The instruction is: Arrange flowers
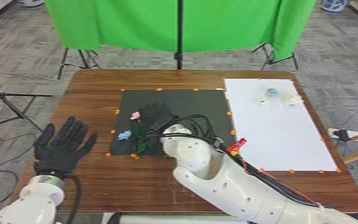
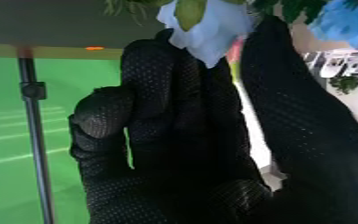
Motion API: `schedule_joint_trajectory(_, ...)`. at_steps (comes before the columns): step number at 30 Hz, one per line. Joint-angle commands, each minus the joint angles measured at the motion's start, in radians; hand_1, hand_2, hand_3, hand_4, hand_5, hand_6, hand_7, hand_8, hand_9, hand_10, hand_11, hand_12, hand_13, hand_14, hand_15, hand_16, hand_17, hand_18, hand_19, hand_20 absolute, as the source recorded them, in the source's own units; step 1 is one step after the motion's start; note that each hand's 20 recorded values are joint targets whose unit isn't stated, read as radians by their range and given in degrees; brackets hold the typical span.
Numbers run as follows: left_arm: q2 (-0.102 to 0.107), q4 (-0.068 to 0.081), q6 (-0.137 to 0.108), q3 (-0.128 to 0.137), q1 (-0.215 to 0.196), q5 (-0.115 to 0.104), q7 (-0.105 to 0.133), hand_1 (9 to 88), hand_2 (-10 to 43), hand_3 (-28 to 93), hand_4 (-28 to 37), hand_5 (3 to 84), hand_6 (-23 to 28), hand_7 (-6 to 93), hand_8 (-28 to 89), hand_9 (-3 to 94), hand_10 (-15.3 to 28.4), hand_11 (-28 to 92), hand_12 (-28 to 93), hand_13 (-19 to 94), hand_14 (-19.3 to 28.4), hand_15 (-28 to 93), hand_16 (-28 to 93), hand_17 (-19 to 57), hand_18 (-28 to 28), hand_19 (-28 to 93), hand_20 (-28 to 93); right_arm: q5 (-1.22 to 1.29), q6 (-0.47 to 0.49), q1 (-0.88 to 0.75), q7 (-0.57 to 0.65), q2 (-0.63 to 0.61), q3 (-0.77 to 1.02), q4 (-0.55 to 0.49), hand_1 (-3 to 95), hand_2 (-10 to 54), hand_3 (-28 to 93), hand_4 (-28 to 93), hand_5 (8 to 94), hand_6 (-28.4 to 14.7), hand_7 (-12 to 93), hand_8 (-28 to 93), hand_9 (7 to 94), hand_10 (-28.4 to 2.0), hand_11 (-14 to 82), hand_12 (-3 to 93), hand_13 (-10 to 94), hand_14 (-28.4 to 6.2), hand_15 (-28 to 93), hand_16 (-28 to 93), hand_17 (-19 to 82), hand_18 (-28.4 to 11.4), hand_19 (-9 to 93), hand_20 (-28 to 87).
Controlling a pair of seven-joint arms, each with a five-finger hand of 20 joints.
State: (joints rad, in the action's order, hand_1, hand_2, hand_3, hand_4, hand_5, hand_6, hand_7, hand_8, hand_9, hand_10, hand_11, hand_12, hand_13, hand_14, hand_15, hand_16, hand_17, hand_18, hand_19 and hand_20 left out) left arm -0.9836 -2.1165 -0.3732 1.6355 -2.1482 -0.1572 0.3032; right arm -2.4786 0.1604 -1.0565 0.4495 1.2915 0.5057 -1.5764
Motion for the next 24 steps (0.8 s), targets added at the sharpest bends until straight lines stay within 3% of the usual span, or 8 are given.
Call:
schedule_joint_trajectory(1, -0.006, 0.007, -0.006, -0.009, -0.009, 0.000, -0.001, 28.8, 12.3, 76, -28.3, 48.3, 7.2, 20.3, -11, 43.2, 15.8, 31, 13, 34, 15.8, 55, -5, -4.7, 15.4, 42, 20, 0.020, -0.014, -0.003, 0.031, 0.005, 0.027, -0.032, 45.8, -9.5, 73, -28, 59.5, -3.7, 23, -10, 64.2, -16.1, 37.1, 31.2, 61, -12.8, 63, 35, 38, -22.0, 90, 44)
schedule_joint_trajectory(4, -0.006, 0.004, -0.036, -0.014, -0.006, -0.003, -0.005, 28.9, 12.3, 75, -28.3, 48.3, 7.3, 20.2, -11, 43.1, 15.8, 31, 13, 34, 15.8, 55, -5, -4.7, 15.4, 42, 20, 0.031, -0.050, -0.007, 0.016, 0.016, 0.048, -0.015, 44.1, -9.5, 71, -28, 58.8, -4.3, 22, -10, 63.8, -16.3, 37.6, 30.2, 61, -13.0, 64, 34, 38, -22.1, 90, 44)
schedule_joint_trajectory(11, -0.004, 0.007, -0.020, -0.018, -0.004, -0.003, 0.000, 28.8, 12.5, 75, -28.3, 48.4, 7.5, 20.2, -11, 43.1, 15.8, 31, 13, 34, 15.8, 55, -6, -4.7, 15.4, 42, 20, 0.056, -0.042, -0.008, 0.026, 0.007, 0.054, -0.043, 41.3, -9.5, 65, -28, 56.7, -5.0, 19, -10, 62.5, -17.3, 34.7, 28.0, 60, -13.6, 64, 34, 38, -22.4, 91, 43)
schedule_joint_trajectory(17, -0.009, 0.009, -0.008, -0.018, -0.002, 0.001, -0.013, 28.6, 12.5, 76, -28.3, 48.5, 7.5, 20.4, -11, 43.6, 16.1, 32, 13, 34, 16.0, 55, -6, -4.6, 15.4, 42, 20, 0.110, -0.044, -0.033, 0.091, 0.000, 0.116, -0.091, 37.7, -9.5, 64, -28, 54.3, -6.9, 16, -9, 55.9, -20.2, 22.0, 23.0, 57, -15.6, 65, 32, 38, -23.4, 92, 43)
schedule_joint_trajectory(23, -0.018, -0.004, -0.007, -0.002, -0.032, -0.005, 0.010, 28.5, 12.6, 76, -28.3, 48.6, 7.6, 20.4, -11, 43.7, 16.1, 32, 13, 34, 16.0, 55, -6, -4.6, 15.4, 42, 20, 0.161, -0.098, -0.030, 0.169, -0.065, 0.225, -0.141, 30.8, -9.4, 65, -27, 51.3, -8.6, 13, -7, 51.0, -22.3, 15.4, 20.5, 54, -17.4, 61, 26, 37, -24.2, 90, 40)
schedule_joint_trajectory(24, -0.022, 0.006, -0.006, -0.005, -0.020, -0.007, 0.012, 28.5, 12.6, 76, -28.3, 48.6, 7.6, 20.4, -11, 43.7, 16.0, 32, 13, 34, 16.0, 55, -6, -4.6, 15.4, 42, 20, 0.164, -0.107, -0.025, 0.160, -0.071, 0.253, -0.122, 30.8, -8.1, 65, -26, 51.2, -8.9, 13, -7, 51.1, -22.5, 15.2, 20.3, 54, -17.4, 60, 25, 37, -24.1, 89, 39)
